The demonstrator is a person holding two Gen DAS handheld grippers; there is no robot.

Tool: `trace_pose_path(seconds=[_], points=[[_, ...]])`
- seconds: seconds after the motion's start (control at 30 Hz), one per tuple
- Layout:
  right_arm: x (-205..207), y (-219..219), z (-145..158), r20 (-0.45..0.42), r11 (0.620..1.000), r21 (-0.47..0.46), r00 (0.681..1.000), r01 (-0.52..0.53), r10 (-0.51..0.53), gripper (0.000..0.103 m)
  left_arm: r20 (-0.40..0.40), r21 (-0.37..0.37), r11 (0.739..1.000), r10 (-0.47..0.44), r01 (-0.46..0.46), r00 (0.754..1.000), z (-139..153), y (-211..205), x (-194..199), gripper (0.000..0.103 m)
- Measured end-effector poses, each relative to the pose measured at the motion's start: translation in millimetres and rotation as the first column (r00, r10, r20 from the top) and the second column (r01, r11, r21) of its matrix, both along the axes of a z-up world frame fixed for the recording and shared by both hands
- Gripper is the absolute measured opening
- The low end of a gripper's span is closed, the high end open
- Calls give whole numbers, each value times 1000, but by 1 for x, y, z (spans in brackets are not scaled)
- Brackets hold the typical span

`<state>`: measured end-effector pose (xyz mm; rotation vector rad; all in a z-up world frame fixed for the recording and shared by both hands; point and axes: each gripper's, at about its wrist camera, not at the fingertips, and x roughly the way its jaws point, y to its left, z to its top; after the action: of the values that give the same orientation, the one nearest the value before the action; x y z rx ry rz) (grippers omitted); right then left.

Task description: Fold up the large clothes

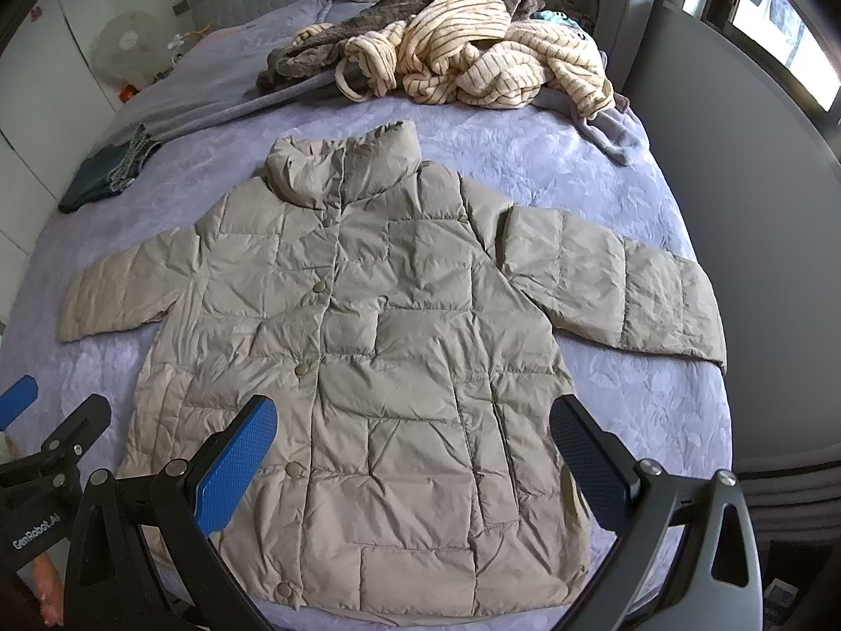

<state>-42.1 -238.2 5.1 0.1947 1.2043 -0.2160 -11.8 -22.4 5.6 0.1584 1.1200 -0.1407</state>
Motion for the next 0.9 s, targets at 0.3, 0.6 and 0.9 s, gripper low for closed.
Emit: trace_pose_path(seconds=[0.3,0.6,0.9], points=[[8,30,-23,-57,1000,10,998,-23,24,103,-111,-118,989,79,-92,991,-40,60,24,103],[41,84,-80,-94,986,168,995,3,13,103,-209,-240,931,227,-275,951,-132,189,104,103],[94,178,-161,-201,972,222,971,-81,126,103,-275,-399,805,352,-440,894,-232,298,181,103]])
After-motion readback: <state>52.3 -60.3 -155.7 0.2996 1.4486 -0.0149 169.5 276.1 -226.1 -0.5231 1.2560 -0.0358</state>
